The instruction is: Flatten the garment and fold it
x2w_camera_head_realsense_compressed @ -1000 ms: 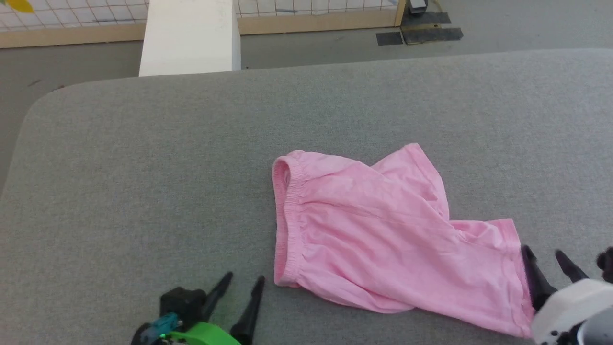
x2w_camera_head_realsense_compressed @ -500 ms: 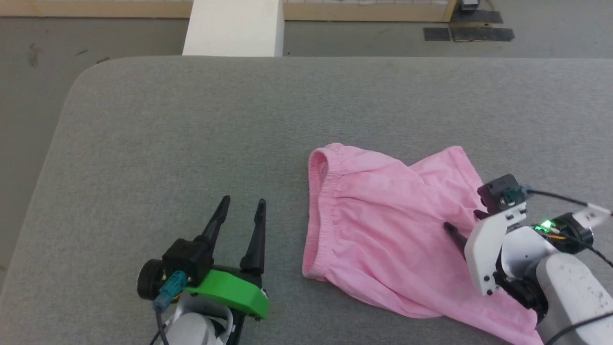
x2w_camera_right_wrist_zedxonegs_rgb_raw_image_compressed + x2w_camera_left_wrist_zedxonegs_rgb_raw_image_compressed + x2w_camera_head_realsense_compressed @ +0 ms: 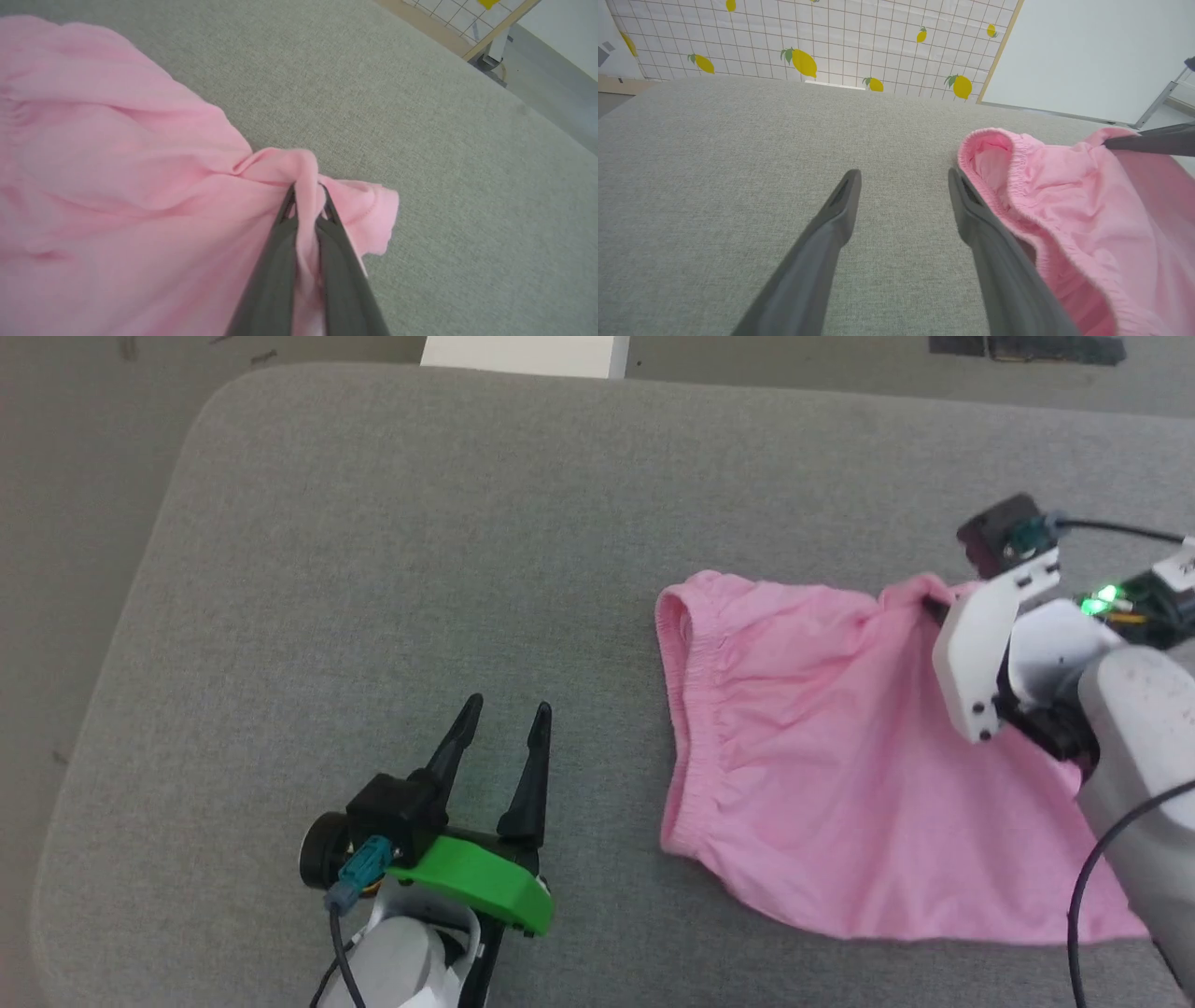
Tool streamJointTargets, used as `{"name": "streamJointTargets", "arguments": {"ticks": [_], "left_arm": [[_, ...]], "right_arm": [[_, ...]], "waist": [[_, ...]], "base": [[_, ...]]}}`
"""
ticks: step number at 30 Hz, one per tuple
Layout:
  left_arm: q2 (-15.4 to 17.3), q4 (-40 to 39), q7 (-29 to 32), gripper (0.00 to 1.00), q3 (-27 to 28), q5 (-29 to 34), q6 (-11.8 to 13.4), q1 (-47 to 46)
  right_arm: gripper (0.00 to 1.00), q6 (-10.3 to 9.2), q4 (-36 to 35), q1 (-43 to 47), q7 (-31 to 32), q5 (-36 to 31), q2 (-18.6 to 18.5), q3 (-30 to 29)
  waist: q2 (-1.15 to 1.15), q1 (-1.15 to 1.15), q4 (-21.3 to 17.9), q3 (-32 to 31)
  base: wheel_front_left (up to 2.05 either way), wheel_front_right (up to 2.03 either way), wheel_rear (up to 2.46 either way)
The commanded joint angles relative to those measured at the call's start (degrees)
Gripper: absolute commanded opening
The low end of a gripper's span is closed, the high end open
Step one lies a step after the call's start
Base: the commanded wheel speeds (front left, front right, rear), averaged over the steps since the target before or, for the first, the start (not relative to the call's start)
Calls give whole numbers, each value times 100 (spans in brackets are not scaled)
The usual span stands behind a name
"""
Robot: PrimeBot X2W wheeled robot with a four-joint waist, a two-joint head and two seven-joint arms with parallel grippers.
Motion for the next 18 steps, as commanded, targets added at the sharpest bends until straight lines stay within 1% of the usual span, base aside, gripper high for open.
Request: {"name": "streamJointTargets", "arguments": {"ticks": [1, 3, 4, 6, 9, 12, 14, 18], "left_arm": [[-51, 19, -27, 100, 35, 121, -62, -156], [-76, 42, -27, 100, 48, 147, -81, -191], [-86, 56, -27, 100, 47, 155, -93, -208], [-104, 101, -28, 100, 36, 172, -124, -235], [-119, 159, -28, 100, 12, 207, -180, -224], [-94, 218, -28, 100, -52, 270, -252, -164], [-49, 240, -28, 100, -102, 298, -303, -96], [113, 251, 23, 100, -322, 347, -440, 60]], "right_arm": [[0, -10, 265, -318, -173, -5, 42, 72], [0, -10, 471, -481, -333, 19, 114, 90], [18, -10, 551, -528, -415, 28, 139, 98], [100, -10, 690, -540, -598, 97, 196, 97], [100, -10, 733, -403, -1026, 209, 215, -43], [100, -10, 500, -75, -1638, 343, 258, -389], [100, -10, 193, 260, -2058, 381, 299, -648], [100, -10, -755, 1223, -2785, 357, 472, -1216]], "waist": [[0, -1, 151, 205], [0, -1, 154, 235], [0, -1, 155, 239], [0, -1, 136, 203], [0, -1, 68, 49], [0, -1, -27, -157], [0, -1, -124, -304], [0, -1, -396, -546]], "base": [[0, 0, 0], [0, 0, 0], [0, 0, 0], [0, 0, 0], [0, 0, 0], [0, 0, 0], [0, 0, 0], [0, 0, 0]]}}
